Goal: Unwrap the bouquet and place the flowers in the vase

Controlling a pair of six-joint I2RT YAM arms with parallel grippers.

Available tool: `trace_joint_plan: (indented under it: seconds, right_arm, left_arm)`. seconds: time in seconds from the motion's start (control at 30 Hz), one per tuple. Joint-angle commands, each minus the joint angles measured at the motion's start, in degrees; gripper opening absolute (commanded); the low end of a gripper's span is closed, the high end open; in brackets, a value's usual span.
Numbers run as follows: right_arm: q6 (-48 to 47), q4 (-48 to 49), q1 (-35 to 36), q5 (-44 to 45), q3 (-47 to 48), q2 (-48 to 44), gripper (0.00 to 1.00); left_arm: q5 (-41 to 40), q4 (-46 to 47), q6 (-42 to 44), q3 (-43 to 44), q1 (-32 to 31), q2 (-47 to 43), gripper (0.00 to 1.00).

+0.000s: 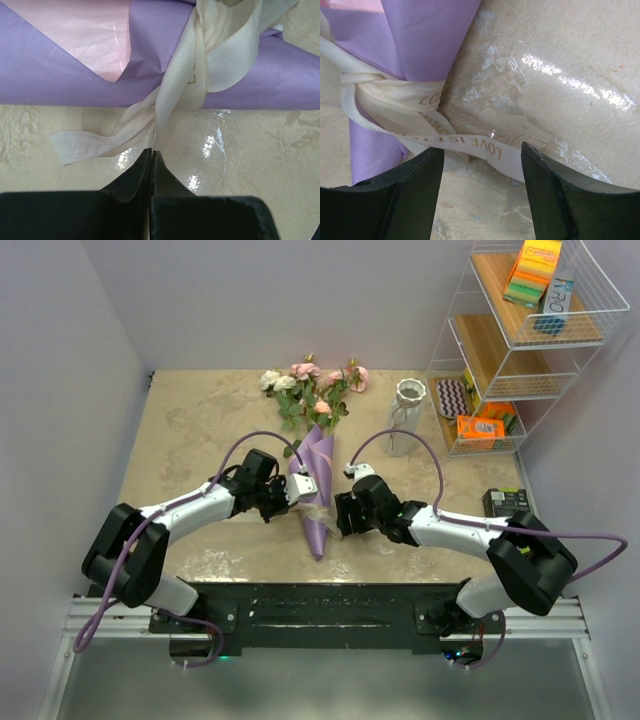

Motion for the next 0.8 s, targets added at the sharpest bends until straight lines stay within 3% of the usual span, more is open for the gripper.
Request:
trace_joint_plan:
  seconds: [0.0,0.3,0.47,0.63,0.77]
  right_arm:
    - [-1.0,3.7,0.0,-0.5,2.4,-0.4,0.61]
    - [-0.3,5.9,0.0,-3.2,2.5,1.7,0.44]
    - [-0.6,7.6,0.0,-5.1,2.1,1.8,0.40]
    - [-0.3,6.2,0.0,-5.2,2.7,1.2,0.00]
    - [0.8,4.1,0.0,-2.3,2.2,-2.8,0.00]
  left_arm:
    - [-0.4,1.7,-0.9,0.0,-0.2,-1.9,0.00]
    - [-0.5,1.7,-0.9,-0.6,-0.2,-2.5,0.00]
    - [0.8,1.3,-2.2,1.1,-0.3,-1.7,0.00]
    - [1.0,0.5,-2.6,2.1,-0.3,-2.1,0.00]
    - [0.3,-0.1,-3.7,2.3,-0.1,-4.0,0.00]
